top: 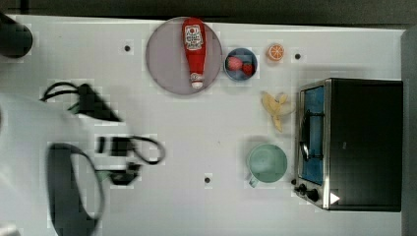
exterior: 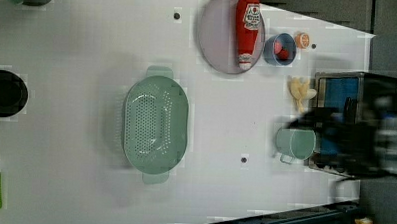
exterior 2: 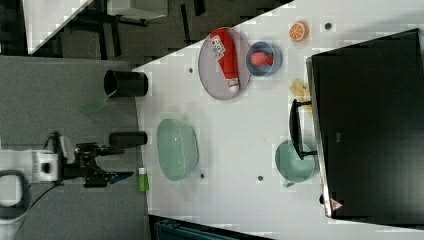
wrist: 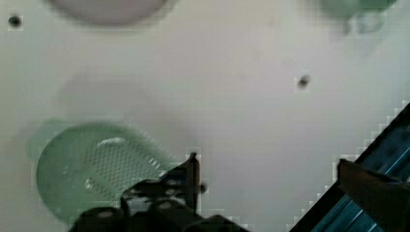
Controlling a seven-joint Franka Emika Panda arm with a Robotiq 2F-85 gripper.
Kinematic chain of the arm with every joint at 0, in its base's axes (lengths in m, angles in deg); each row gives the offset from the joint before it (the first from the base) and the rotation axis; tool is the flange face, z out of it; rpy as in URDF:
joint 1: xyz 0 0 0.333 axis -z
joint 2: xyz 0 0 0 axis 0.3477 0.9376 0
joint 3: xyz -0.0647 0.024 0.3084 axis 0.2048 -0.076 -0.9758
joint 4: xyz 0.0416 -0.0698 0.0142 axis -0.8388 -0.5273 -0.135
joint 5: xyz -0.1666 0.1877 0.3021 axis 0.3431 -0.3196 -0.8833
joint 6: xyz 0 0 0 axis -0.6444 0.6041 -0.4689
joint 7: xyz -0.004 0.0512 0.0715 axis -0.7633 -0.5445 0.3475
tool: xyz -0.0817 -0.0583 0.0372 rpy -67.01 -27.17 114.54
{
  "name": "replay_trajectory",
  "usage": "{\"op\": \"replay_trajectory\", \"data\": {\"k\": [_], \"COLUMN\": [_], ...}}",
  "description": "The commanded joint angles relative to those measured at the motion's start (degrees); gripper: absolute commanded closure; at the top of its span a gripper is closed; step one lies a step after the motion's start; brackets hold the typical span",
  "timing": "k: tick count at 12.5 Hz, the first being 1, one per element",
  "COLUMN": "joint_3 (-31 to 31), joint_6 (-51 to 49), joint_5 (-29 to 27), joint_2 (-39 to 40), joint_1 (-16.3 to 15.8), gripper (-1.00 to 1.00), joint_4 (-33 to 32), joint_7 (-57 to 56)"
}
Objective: Drag strainer left to right.
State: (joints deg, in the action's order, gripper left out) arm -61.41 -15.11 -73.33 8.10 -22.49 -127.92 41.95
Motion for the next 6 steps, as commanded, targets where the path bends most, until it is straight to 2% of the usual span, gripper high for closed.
{"op": "replay_trajectory", "data": {"k": [1, 4, 6], "joint_3": [-5.3, -9.8, -10.8], "joint_6": [5.4, 14.0, 19.1], "joint_5": [-0.3, 0.0, 0.8], "joint_2": [1.9, 8.4, 12.8], "joint_1": [-1.1, -1.3, -1.4], "gripper": [-1.0, -1.0, -1.0], "joint_4": [0.4, -2.3, -4.8], "joint_7": [22.8, 39.4, 43.3]}}
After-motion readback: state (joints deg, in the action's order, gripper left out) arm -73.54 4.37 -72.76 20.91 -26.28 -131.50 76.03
